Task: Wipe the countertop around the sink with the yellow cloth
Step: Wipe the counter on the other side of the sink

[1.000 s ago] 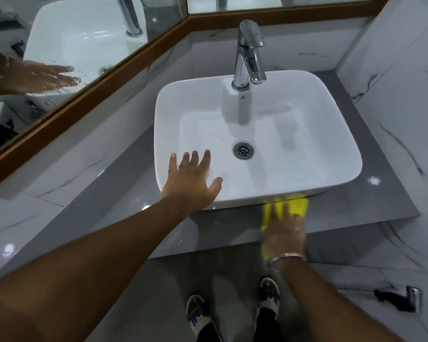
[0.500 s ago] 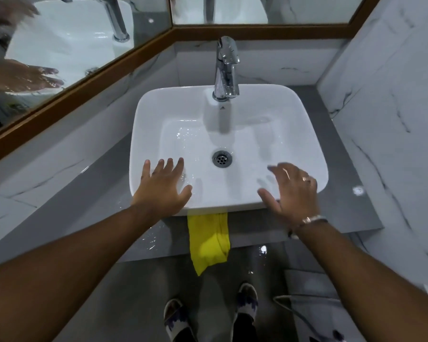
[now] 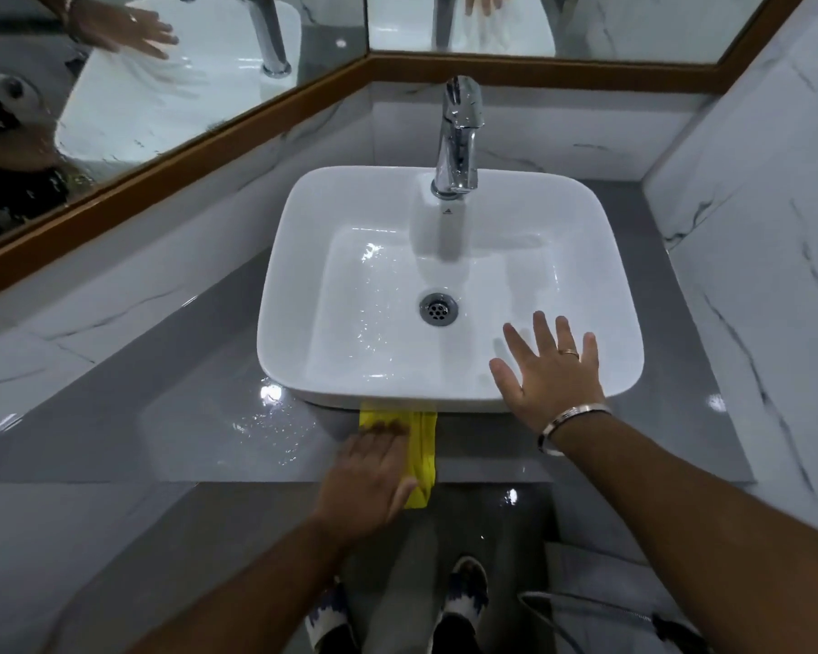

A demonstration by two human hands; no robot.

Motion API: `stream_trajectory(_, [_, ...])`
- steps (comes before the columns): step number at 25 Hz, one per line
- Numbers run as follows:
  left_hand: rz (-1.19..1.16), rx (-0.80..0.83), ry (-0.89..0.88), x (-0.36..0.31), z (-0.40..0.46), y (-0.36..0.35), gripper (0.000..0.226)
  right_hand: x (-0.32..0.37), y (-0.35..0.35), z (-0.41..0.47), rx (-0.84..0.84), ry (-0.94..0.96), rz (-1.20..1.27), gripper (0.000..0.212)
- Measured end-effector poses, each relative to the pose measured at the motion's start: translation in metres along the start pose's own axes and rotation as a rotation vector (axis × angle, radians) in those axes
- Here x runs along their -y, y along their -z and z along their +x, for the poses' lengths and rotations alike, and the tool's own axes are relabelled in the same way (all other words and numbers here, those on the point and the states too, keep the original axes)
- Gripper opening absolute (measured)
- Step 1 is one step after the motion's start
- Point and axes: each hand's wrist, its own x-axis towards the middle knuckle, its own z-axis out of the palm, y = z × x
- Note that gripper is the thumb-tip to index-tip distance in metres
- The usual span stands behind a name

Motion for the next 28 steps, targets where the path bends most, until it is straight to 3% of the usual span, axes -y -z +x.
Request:
stream_trajectory(3, [-0.010,0.137,0.165,0.007,0.021,-0.027,0.064,0.029,0.006,0.009,0.023,0.102,0.087,0.070])
stream_trajectory(5, [-0.032,0.076,0.195,0.028,0.006,-0.030,0.059,0.063,0.007,0.016,0.026,0.176,0.145,0.070])
stream_trajectory(7, [0.010,-0.001,0.356,0.071,-0.028,-0.021,0.060,0.095,0.008,0.021,0.025,0.236,0.174,0.065])
stream_trajectory(10, [0.105,0.018,0.592,0.134,-0.080,0.004,0.065,0.137,0.008,0.024,0.030,0.271,0.178,0.058])
stream_trajectory(12, [0.134,0.023,0.549,0.140,-0.080,0.005,0.069,0.160,0.010,0.026,0.031,0.282,0.176,0.058])
stream_trajectory(17, [0.093,-0.018,0.141,0.119,-0.022,-0.015,0.063,0.181,0.010,0.034,0.012,0.265,0.199,0.066])
stream_trajectory(18, [0.077,-0.035,0.187,0.128,-0.017,-0.013,0.064,0.179,0.010,0.033,-0.003,0.262,0.202,0.064])
stream_trajectory(21, [-0.066,-0.117,0.662,0.176,-0.043,-0.006,0.066,0.184,0.012,0.032,0.004,0.268,0.196,0.062])
stream_trajectory(23, [-0.024,-0.201,0.761,0.177,-0.075,-0.011,0.067,0.185,0.013,0.032,0.024,0.281,0.187,0.062])
stream_trajectory(24, [0.000,-0.194,0.680,0.169,-0.085,-0.013,0.066,0.186,0.015,0.033,0.032,0.282,0.182,0.061])
stream_trajectory(28, [0.040,-0.056,-0.040,0.173,-0.036,-0.013,0.067,0.185,0.014,0.033,0.070,0.296,0.180,0.061])
